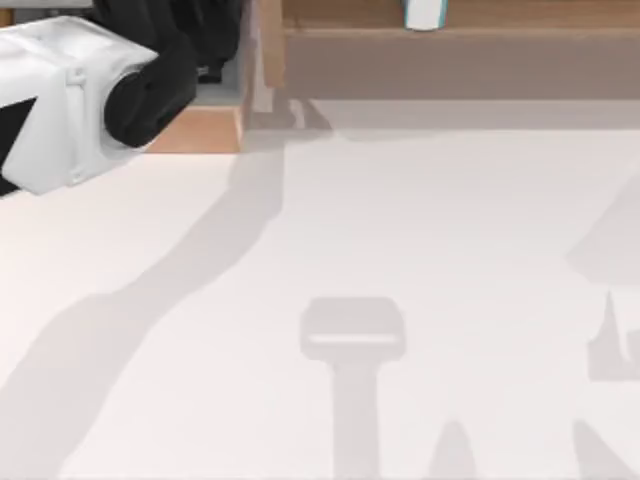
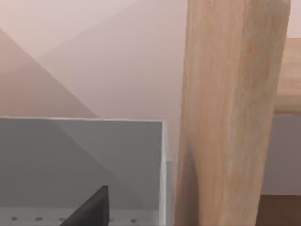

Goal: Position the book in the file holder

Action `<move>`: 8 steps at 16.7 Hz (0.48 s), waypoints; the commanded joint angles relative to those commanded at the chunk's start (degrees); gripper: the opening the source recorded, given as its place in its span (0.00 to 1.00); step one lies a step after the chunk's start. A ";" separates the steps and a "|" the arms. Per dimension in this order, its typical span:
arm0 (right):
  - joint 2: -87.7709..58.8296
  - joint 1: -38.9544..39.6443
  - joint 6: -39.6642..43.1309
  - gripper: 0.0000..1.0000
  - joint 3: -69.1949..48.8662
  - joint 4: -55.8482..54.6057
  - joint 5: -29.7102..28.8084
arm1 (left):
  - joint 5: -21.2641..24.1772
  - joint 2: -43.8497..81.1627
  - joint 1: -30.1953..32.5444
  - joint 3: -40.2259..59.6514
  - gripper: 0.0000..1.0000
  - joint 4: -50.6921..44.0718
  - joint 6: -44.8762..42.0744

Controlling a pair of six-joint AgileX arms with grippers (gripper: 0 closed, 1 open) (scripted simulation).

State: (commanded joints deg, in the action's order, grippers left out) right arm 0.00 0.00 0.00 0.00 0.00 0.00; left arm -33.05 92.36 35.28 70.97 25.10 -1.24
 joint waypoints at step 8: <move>0.00 0.00 0.00 1.00 0.00 0.00 0.00 | -8.93 39.18 9.30 30.56 1.00 6.41 0.38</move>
State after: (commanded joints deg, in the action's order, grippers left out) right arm 0.00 0.00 0.00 0.00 0.00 0.00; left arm -41.98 131.54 44.58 101.53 31.51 -0.86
